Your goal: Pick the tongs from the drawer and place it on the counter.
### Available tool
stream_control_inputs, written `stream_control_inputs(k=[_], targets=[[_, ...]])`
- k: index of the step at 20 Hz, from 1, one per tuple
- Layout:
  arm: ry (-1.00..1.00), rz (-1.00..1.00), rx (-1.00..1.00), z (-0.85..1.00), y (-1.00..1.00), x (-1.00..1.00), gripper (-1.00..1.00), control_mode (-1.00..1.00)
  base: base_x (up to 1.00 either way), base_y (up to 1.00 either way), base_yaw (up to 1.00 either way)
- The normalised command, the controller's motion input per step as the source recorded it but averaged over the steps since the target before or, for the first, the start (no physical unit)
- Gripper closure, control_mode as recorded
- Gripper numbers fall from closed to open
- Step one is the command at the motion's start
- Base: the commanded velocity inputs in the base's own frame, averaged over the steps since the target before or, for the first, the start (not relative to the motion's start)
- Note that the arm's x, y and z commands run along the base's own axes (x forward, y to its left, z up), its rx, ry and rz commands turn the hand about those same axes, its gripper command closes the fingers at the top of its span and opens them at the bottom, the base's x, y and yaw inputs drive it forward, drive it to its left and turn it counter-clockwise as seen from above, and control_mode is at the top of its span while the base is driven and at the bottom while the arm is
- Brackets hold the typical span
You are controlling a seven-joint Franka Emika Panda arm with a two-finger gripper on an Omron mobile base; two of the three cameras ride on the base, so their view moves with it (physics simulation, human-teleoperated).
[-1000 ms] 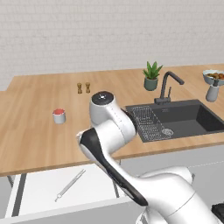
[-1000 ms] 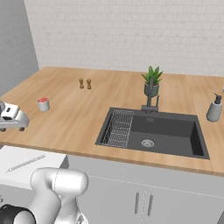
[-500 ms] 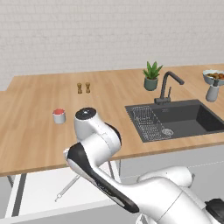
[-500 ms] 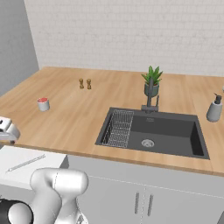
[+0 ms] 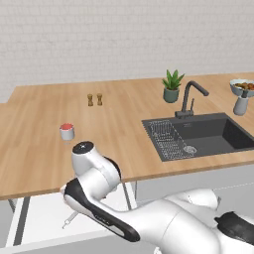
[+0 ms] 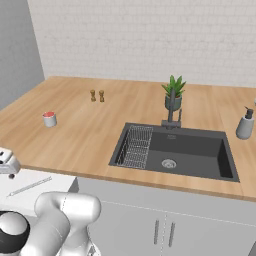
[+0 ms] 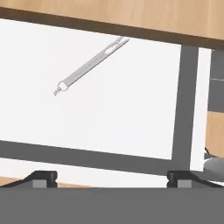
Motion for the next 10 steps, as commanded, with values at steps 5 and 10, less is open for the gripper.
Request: stream_control_inputs(k=[5,10], targets=[[0.02,-0.07,0.00,-0.64,0.14,0.14,-1.00,-1.00,0.00,0.00,0.00],[0.08,-0.05,0.00,-0.73,0.07,0.01,-1.00,-1.00,0.00,0.00,0.00]])
